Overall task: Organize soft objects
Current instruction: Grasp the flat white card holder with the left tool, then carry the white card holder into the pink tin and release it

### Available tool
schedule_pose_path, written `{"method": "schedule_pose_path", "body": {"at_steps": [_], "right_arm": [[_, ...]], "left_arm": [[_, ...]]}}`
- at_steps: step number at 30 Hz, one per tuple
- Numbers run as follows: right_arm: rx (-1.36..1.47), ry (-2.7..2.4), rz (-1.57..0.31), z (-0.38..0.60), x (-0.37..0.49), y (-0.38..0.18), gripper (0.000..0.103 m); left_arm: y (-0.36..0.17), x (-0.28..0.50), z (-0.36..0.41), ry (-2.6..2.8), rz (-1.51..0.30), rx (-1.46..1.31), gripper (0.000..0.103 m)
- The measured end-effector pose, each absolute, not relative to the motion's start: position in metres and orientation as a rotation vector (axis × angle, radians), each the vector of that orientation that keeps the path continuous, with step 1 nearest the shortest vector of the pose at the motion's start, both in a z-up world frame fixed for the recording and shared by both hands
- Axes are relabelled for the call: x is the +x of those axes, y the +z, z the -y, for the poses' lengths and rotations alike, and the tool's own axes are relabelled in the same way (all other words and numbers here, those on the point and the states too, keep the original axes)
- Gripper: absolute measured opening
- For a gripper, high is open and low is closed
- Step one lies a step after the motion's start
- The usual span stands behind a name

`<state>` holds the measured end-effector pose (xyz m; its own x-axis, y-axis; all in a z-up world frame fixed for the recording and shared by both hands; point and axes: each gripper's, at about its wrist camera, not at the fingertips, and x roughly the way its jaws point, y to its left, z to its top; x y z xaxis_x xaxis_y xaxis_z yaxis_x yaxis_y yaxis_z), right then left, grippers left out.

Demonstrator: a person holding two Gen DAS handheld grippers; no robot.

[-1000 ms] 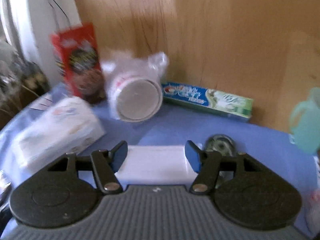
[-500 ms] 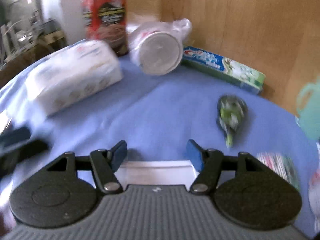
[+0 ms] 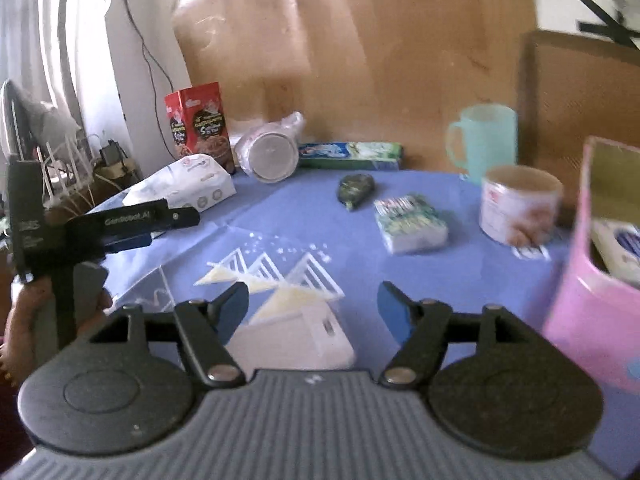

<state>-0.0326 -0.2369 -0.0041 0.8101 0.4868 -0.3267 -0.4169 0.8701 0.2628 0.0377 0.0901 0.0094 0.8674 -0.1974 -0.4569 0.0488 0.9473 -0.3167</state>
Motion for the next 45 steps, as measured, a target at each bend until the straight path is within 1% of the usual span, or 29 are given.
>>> {"method": "schedule_pose_path", "body": {"at_steps": [2, 4, 7, 9, 13, 14, 15, 16, 18, 21, 24, 26, 27, 28, 29, 31, 33, 36, 38, 45], "right_arm": [[0.188, 0.493, -0.414, 0.24, -0.044, -0.009, 0.085], [0.171, 0.516, -0.436, 0.235, -0.053, -0.016, 0.085], [0.128, 0.563, -0.462, 0.223, -0.056, -0.024, 0.087], [0.101, 0.588, -0.479, 0.213, -0.055, -0.028, 0.089], [0.065, 0.631, -0.494, 0.202, -0.049, -0.033, 0.089], [0.049, 0.631, -0.488, 0.197, -0.046, -0.032, 0.089], [0.026, 0.63, -0.484, 0.192, -0.043, -0.03, 0.089], [-0.003, 0.627, -0.477, 0.186, -0.04, -0.03, 0.088], [-0.006, 0.639, -0.469, 0.181, -0.036, -0.028, 0.083], [0.02, 0.664, -0.464, 0.187, -0.033, -0.029, 0.08], [0.039, 0.674, -0.453, 0.192, -0.033, -0.032, 0.076], [0.048, 0.682, -0.444, 0.197, -0.034, -0.034, 0.075], [0.058, 0.686, -0.441, 0.201, -0.034, -0.034, 0.074], [0.067, 0.687, -0.442, 0.202, -0.034, -0.034, 0.073], [0.076, 0.689, -0.444, 0.205, -0.033, -0.034, 0.073], [0.103, 0.697, -0.449, 0.212, -0.031, -0.035, 0.073], [0.127, 0.699, -0.451, 0.219, -0.03, -0.035, 0.073], [0.142, 0.694, -0.435, 0.224, -0.034, -0.036, 0.069], [0.137, 0.682, -0.408, 0.228, -0.039, -0.035, 0.068], [0.166, 0.597, -0.262, 0.263, -0.053, -0.015, 0.067]], "left_arm": [[0.011, 0.034, -0.087, -0.181, -0.517, -0.296, 0.095], [0.014, 0.027, -0.082, -0.242, -0.537, -0.293, 0.089], [0.016, 0.013, -0.069, -0.364, -0.581, -0.286, 0.086], [0.018, 0.004, -0.055, -0.425, -0.607, -0.26, 0.086], [0.006, -0.001, -0.02, -0.547, -0.741, -0.233, 0.092], [0.002, -0.005, -0.011, -0.551, -0.748, -0.214, 0.095], [0.001, -0.009, -0.002, -0.538, -0.728, -0.17, 0.096], [0.0, -0.013, 0.007, -0.528, -0.714, -0.13, 0.096], [0.0, -0.013, 0.008, -0.51, -0.713, -0.159, 0.095], [0.001, -0.012, 0.012, -0.5, -0.729, -0.154, 0.091], [0.003, -0.013, 0.018, -0.497, -0.732, -0.129, 0.09], [0.003, -0.012, 0.02, -0.502, -0.745, -0.127, 0.086], [0.005, -0.013, 0.019, -0.497, -0.743, -0.119, 0.079], [0.005, -0.014, 0.019, -0.499, -0.746, -0.12, 0.074], [0.005, -0.013, 0.017, -0.507, -0.752, -0.141, 0.073], [0.005, -0.012, 0.014, -0.526, -0.765, -0.191, 0.069], [0.005, -0.012, 0.015, -0.538, -0.773, -0.22, 0.067], [0.006, -0.016, 0.024, -0.533, -0.768, -0.216, 0.066], [0.01, -0.02, 0.03, -0.533, -0.754, -0.199, 0.066], [0.051, -0.018, 0.071, -0.587, -0.653, -0.118, 0.066]]}}
